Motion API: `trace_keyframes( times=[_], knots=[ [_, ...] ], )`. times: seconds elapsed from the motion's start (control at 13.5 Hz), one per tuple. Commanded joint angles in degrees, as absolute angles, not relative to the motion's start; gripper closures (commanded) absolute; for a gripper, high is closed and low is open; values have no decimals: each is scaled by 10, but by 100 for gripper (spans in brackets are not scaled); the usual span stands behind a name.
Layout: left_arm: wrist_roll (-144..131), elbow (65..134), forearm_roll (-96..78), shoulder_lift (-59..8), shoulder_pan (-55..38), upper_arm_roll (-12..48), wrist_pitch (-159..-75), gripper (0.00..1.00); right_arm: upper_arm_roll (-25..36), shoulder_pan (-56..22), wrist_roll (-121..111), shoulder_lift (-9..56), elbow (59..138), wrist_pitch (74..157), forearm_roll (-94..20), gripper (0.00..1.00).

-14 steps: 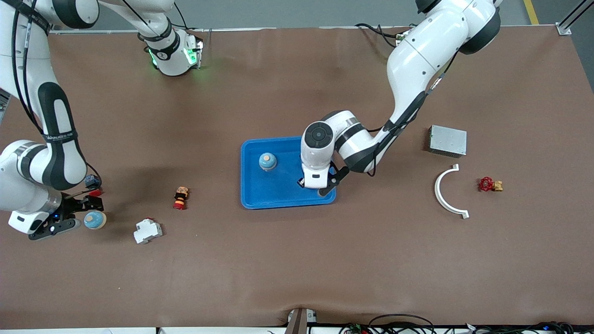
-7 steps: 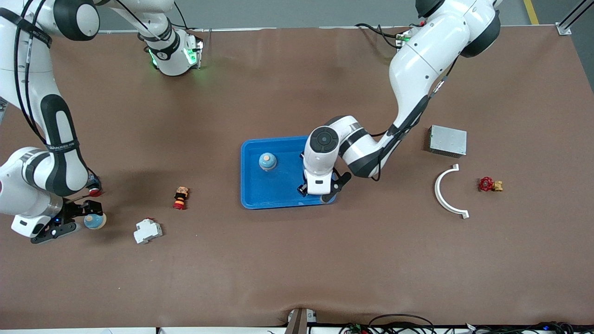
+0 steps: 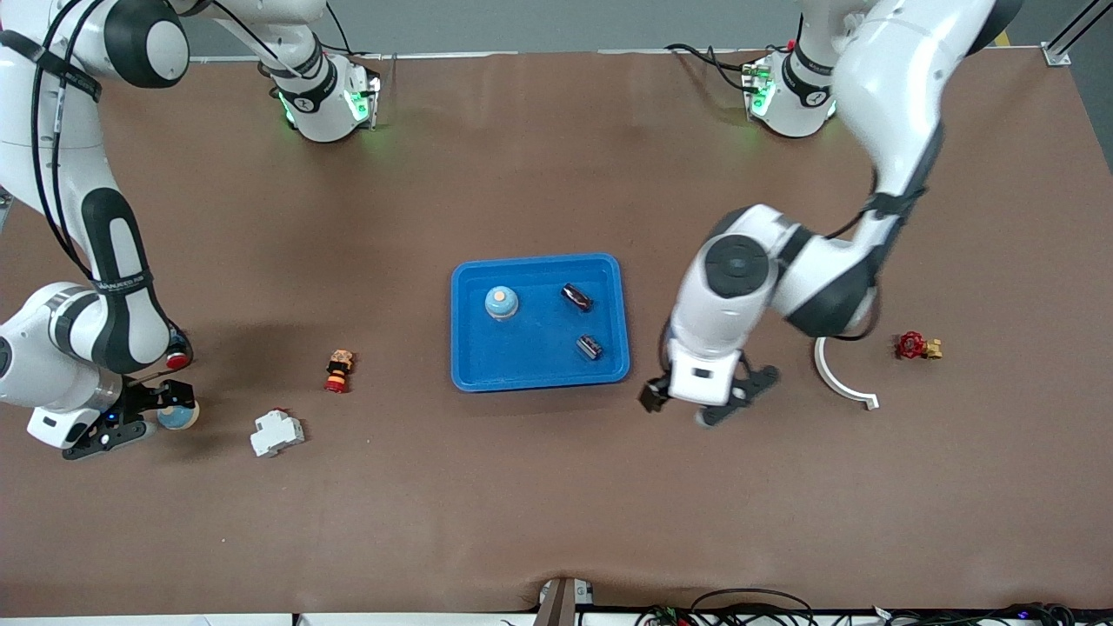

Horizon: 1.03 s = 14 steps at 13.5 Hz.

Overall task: Place electrolytic capacitor and blue bell in tray
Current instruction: 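Grasp the second blue bell with the right gripper while the left gripper retracts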

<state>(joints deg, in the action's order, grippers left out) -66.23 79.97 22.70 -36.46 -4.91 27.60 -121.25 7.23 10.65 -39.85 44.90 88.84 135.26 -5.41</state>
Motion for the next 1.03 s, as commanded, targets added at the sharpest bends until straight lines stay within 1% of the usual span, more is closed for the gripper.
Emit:
trace_keyframes(
  times=[0.0,0.15,0.44,0.52,0.59,0.74,0.81,0.89,0.96],
  knots=[
    [-527,805,186,-317,1,280,-1194,0,58,122,-410,464,871,1354,-64,0],
    [-438,806,185,-291,31,279,-1152,0,58,121,-410,464,871,1354,-77,0],
    [-343,807,182,-248,84,280,-1114,0,58,120,-410,464,871,1354,-77,0],
    [-321,806,182,-236,87,280,-1087,0,58,119,-410,464,871,1354,-77,6],
    [-304,806,181,-218,89,280,-1064,0,58,120,-410,464,871,1354,-77,20],
    [-286,807,178,-189,105,282,-1041,0,58,120,-415,464,871,1354,-77,50],
    [-276,807,162,-171,109,280,-1031,0,58,121,-423,464,871,1354,-78,60],
    [-269,808,144,-158,113,280,-1018,0,57,122,-424,464,871,1354,-79,84],
    [-255,807,128,-148,124,279,-998,0,55,121,-422,463,871,1354,-84,100]
  ],
)
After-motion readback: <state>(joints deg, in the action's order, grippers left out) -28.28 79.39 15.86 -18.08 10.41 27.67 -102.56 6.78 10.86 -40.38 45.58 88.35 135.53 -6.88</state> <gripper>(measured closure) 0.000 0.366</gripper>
